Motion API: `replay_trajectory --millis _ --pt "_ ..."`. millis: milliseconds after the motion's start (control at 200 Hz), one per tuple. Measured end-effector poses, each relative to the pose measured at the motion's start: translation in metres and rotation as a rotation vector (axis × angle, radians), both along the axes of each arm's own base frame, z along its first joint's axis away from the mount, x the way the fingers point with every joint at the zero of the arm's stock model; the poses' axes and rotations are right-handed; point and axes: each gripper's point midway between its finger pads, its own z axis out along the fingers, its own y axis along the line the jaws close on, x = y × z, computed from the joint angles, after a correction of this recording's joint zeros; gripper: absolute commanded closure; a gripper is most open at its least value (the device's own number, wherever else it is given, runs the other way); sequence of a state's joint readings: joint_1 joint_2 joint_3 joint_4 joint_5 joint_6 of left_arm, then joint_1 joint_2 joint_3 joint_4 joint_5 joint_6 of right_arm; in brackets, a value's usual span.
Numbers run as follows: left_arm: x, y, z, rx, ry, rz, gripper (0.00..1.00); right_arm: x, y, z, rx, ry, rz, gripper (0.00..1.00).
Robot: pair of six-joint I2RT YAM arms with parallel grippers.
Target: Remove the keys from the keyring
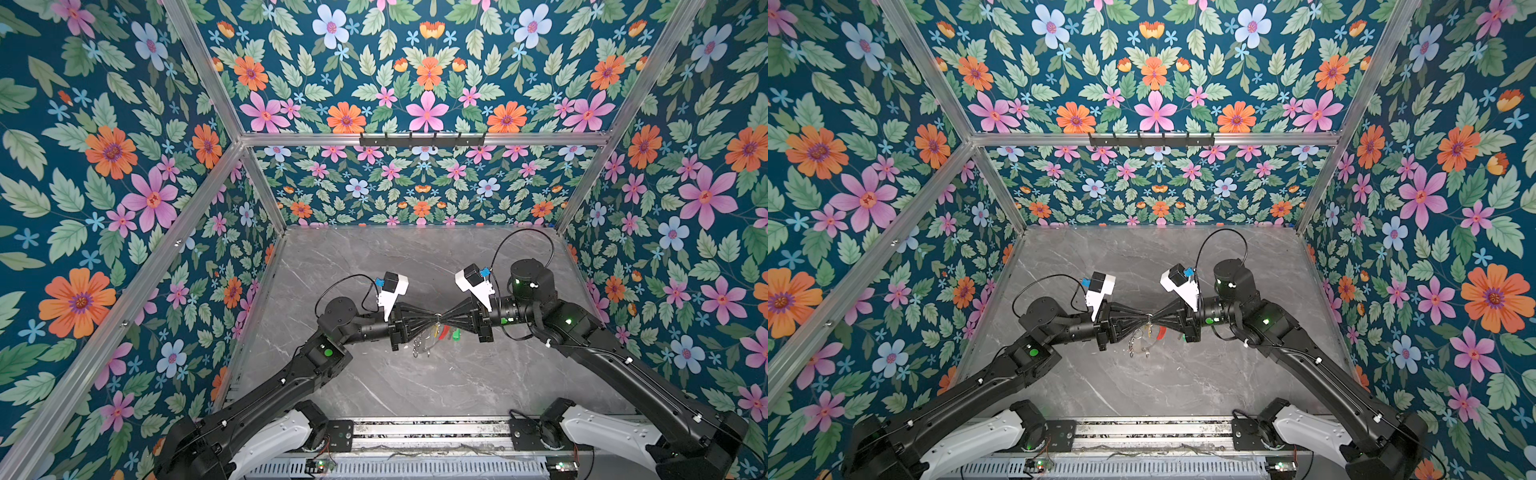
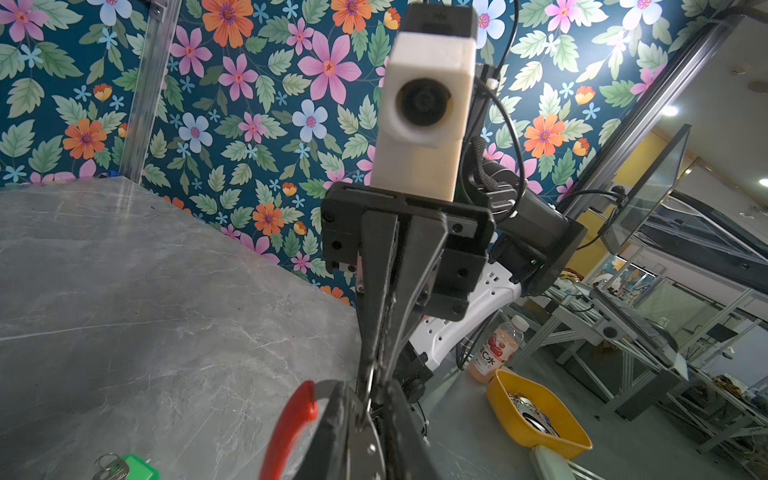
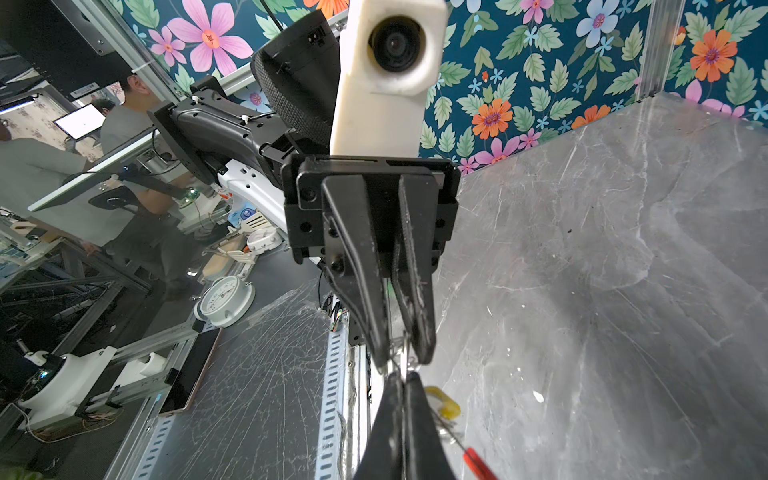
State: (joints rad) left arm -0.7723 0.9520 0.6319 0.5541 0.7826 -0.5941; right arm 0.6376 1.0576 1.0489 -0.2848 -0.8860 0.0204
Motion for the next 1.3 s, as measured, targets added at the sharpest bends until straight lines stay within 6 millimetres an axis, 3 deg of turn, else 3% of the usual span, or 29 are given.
replay_trajectory --millis 125,215,315,485,800,1300 --pt "0.001 -0.001 0.001 -0.005 -0.003 0.000 1.00 0.001 0.001 -0.001 0.001 0.009 -0.001 1.00" --pt "0.001 -0.001 0.001 -0.013 -0.005 -0.001 1.00 0.002 0.001 0.000 0.007 0.008 -0.003 1.00" --pt "0.002 -0.001 0.002 -0.021 -0.001 0.008 1.00 0.002 0.000 0.001 0.015 0.007 -0.013 0.76" --pt "0.002 -0.002 0.008 -0.041 0.003 0.033 1.00 0.003 -0.005 0.006 0.032 -0.035 -0.056 0.61" --pt "0.000 -0.010 0.020 -0.012 -0.030 0.129 1.00 0.013 -0.022 0.012 0.071 -0.108 -0.212 0.57" --pt "0.025 0.000 0.008 0.057 -0.010 0.335 1.00 0.032 -0.041 0.006 0.085 -0.161 -0.400 0.48"
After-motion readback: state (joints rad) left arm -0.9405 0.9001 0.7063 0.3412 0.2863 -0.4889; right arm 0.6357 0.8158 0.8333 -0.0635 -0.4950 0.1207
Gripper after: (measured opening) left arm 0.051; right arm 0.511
